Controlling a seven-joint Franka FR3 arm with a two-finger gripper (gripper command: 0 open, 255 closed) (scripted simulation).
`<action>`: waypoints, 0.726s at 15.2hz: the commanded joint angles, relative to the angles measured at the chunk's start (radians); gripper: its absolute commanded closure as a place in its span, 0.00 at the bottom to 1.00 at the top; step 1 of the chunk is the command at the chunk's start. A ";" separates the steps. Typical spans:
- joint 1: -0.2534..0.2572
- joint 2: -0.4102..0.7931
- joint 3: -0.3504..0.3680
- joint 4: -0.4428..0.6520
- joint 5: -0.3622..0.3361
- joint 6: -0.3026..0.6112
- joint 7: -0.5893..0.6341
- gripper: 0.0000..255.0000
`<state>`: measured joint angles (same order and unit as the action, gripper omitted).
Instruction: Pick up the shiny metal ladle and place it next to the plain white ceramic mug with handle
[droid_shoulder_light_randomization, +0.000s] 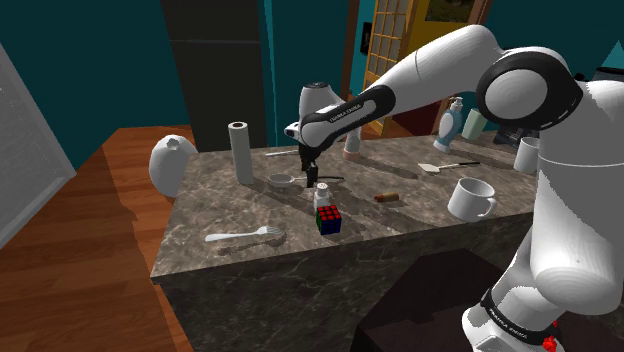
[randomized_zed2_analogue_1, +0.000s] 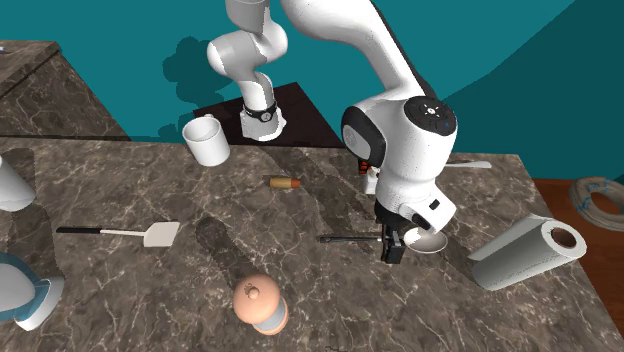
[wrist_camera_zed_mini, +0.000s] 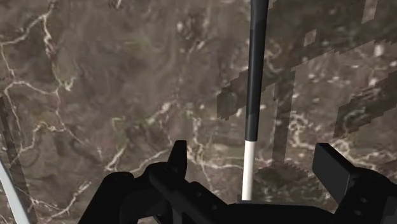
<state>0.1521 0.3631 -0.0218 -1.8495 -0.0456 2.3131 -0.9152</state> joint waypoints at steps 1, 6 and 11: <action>0.000 0.000 0.000 0.000 0.000 0.001 0.000 0.00; 0.000 0.000 0.000 0.000 0.000 0.001 0.000 1.00; 0.000 0.000 0.000 0.000 0.000 0.001 0.000 1.00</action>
<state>0.1522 0.3633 -0.0218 -1.8499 -0.0457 2.3137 -0.9150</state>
